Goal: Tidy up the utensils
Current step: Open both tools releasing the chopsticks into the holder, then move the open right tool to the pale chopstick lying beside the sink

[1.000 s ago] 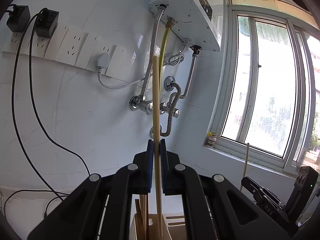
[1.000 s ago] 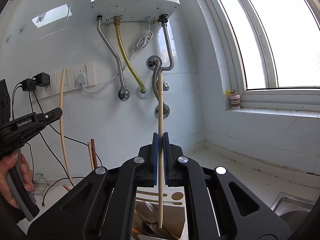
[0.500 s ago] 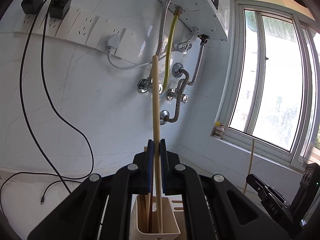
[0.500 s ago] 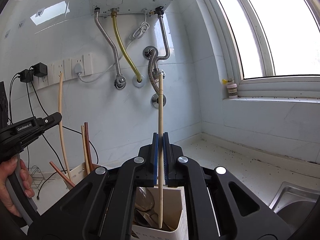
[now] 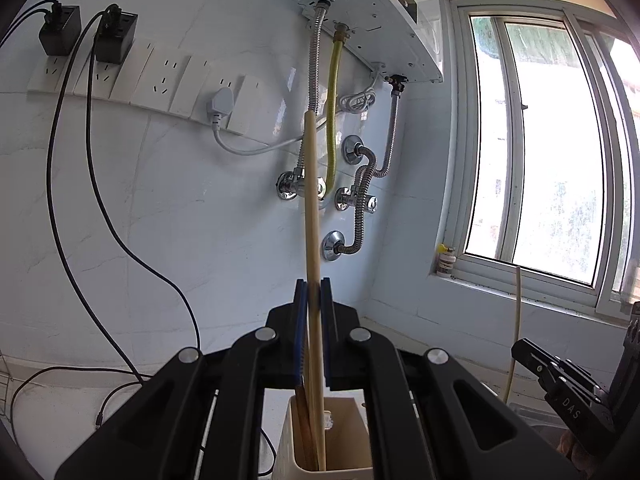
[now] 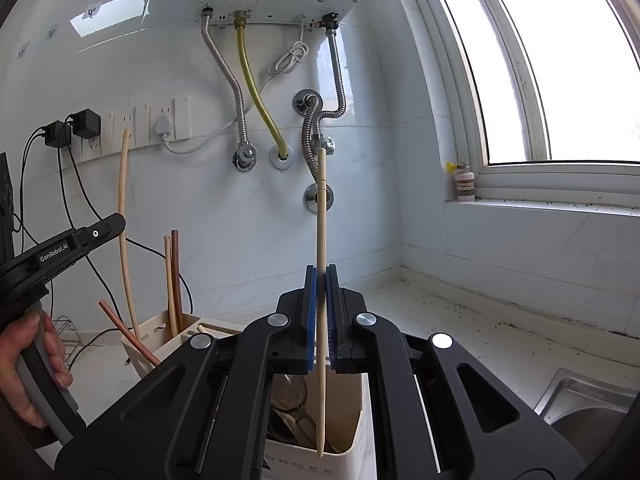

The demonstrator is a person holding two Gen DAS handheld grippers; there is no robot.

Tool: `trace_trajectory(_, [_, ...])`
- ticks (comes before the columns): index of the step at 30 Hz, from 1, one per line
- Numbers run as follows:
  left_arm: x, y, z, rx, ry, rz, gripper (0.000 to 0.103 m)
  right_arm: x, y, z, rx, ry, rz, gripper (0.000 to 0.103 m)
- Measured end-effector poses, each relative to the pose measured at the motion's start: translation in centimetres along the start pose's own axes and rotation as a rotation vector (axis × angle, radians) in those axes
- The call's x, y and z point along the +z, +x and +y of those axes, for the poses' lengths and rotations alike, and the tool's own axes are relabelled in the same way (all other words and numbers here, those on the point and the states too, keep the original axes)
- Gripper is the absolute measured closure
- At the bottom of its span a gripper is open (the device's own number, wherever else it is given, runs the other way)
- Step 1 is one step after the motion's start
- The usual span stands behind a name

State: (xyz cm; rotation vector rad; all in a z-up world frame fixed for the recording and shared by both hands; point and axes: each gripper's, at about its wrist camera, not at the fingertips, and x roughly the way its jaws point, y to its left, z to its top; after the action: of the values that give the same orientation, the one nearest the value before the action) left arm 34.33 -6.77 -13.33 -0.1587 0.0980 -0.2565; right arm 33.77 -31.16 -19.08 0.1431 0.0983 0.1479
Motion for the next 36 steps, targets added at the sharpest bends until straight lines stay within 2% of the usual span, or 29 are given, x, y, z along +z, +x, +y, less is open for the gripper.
trace_trajectory(4, [-1.2,-0.5,0.1,0.034,0.036,-0.026,0.097,-0.1,-0.3,-0.1,-0.002,-0.003,-0.005,0.099])
trace_trajectory(6, [-2.0,-0.6,0.3,0.038,0.035,0.001,0.096,-0.4,-0.3,-0.1,0.005,0.002,-0.004,0.098])
trace_trajectory(7, [-2.3,-0.7,0.3,0.043,0.038,0.009,0.092,-0.6,-0.2,-0.1,0.011,0.001,0.002,0.098])
trace_trajectory(8, [-2.5,-0.9,0.2,0.044,0.043,0.008,0.077,-0.8,-0.1,0.0,0.015,-0.005,0.01,0.097])
trace_trajectory(9, [-2.6,-1.2,0.2,0.046,0.046,-0.001,0.068,-0.9,-0.2,0.1,0.017,-0.011,0.011,0.095])
trace_trajectory(10, [-2.6,-1.6,0.1,0.053,0.047,-0.018,0.054,-1.0,-0.3,0.3,0.018,-0.017,0.008,0.083])
trace_trajectory(11, [-2.6,-1.9,0.1,0.061,0.047,-0.034,0.052,-1.0,-0.6,0.3,0.015,-0.017,-0.002,0.074])
trace_trajectory(12, [-2.4,-2.1,0.1,0.059,0.049,-0.035,0.052,-1.0,-0.8,0.3,0.011,-0.011,-0.011,0.064])
trace_trajectory(21, [-1.7,-2.5,0.4,0.054,0.067,0.005,0.052,-0.3,-1.9,-0.3,-0.025,0.025,-0.029,0.063])
trace_trajectory(25, [-1.4,-2.9,0.5,0.053,0.065,0.017,0.047,0.0,-2.5,-0.6,-0.042,0.042,-0.022,0.063])
trace_trajectory(36, [-0.8,-5.2,1.4,0.075,0.062,0.059,0.044,-1.5,-5.9,-1.7,-0.101,0.089,0.117,0.063])
